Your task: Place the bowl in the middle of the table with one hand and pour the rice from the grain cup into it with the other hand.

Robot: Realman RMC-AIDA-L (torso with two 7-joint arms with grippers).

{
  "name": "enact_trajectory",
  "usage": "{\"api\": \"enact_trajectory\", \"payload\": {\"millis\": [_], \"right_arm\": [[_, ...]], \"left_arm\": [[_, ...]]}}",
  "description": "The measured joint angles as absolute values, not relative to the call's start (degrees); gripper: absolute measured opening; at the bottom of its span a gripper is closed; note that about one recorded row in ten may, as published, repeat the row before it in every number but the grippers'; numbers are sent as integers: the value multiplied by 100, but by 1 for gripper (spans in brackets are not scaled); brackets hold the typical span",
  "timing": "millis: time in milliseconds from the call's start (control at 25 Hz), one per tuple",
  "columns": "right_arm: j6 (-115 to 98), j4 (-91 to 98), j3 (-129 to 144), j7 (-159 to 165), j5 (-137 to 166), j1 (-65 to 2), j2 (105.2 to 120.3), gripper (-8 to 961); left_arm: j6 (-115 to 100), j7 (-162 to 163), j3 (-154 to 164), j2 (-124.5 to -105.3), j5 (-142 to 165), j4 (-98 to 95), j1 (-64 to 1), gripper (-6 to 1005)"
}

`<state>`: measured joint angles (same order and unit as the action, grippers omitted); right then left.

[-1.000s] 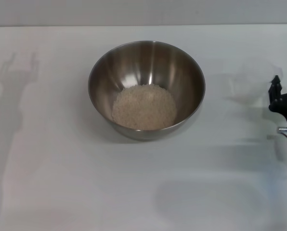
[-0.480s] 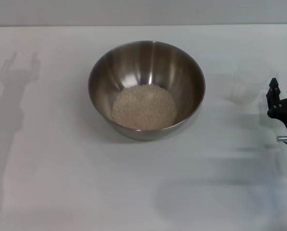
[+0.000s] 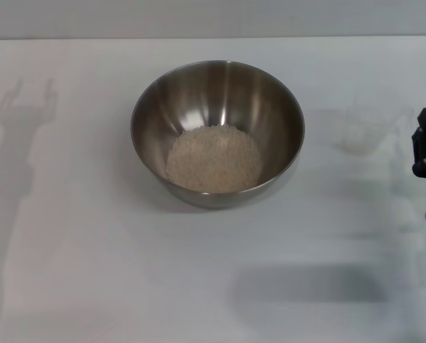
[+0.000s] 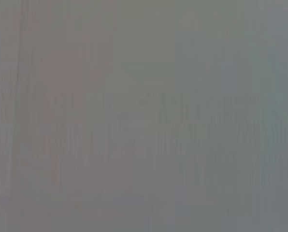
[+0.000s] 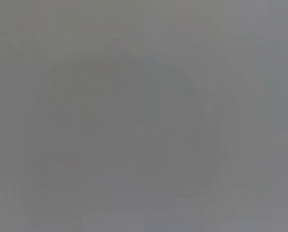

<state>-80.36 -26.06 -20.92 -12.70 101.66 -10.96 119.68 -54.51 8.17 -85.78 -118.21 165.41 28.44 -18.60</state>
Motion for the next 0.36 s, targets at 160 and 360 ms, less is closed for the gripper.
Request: {"api": "enact_trajectory", "payload": {"millis": [160, 360], "right_arm": [[-8209, -2587, -2089, -1484, 10126, -1047, 11963, 405], [-8277, -2451, -2128, -1485, 10115, -1045, 11936, 405]], "left_arm": [[-5397, 817, -8578, -11821, 16541, 2781, -1875, 527], [-5290, 817, -8579, -11817, 16541, 2758, -1841, 527]]}}
